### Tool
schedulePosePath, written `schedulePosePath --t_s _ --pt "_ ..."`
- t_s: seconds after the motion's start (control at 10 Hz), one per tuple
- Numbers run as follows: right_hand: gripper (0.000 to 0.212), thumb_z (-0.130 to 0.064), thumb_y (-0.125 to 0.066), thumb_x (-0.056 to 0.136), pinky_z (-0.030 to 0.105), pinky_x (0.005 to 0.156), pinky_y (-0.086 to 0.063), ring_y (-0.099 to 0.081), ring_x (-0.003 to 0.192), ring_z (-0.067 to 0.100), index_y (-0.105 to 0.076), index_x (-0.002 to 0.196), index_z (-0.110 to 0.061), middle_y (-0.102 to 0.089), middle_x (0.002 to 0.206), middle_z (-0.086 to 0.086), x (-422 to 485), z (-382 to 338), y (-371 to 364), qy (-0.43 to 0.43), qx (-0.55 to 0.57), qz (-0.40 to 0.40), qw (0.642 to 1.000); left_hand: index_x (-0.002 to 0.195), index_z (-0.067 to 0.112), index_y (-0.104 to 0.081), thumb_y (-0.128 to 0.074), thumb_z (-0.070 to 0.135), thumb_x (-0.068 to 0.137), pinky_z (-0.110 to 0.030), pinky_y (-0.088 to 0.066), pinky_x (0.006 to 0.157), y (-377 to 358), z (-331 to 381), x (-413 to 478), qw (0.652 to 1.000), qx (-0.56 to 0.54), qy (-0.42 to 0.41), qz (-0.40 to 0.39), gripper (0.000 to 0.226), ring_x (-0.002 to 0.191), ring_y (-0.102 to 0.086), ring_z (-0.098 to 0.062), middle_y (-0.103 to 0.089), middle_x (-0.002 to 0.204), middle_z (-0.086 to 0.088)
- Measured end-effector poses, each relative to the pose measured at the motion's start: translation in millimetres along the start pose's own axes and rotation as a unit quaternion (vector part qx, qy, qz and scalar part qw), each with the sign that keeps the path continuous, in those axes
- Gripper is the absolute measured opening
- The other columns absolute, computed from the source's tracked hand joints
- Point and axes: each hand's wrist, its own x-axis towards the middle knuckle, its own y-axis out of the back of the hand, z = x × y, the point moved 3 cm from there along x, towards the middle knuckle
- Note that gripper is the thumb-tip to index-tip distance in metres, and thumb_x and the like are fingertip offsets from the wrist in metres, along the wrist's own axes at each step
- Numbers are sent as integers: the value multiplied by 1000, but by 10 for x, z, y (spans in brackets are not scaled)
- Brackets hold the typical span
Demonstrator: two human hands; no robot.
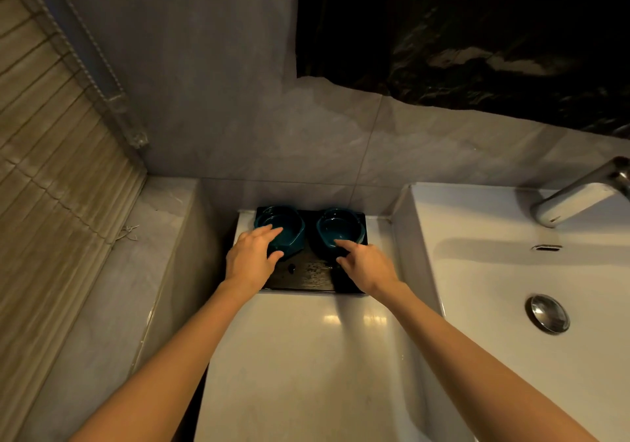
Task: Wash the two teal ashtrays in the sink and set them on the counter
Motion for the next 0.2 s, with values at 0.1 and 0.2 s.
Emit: schedulePosePath --t_s 0.1,0.2 --pt "47 -32 -46 99 34 73 -50 -59 100 22 -36 145 -31 -73 89 -5 -183 -156 192 16 -1 3 1000 142 30 -40 -56 35 93 -36 -35 109 184 109 -120 1000 -10 -28 10 52 136 -33 -20 -38 148 5" --pt "41 -30 -46 99 32 74 -50 -61 101 19 -44 140 -28 -73 99 -5 -479 -323 419 25 47 36 998 142 30 -40 -53 34 94 -33 -35 108 398 181 -393 997 -44 -46 40 50 134 -36 -18 -41 146 6"
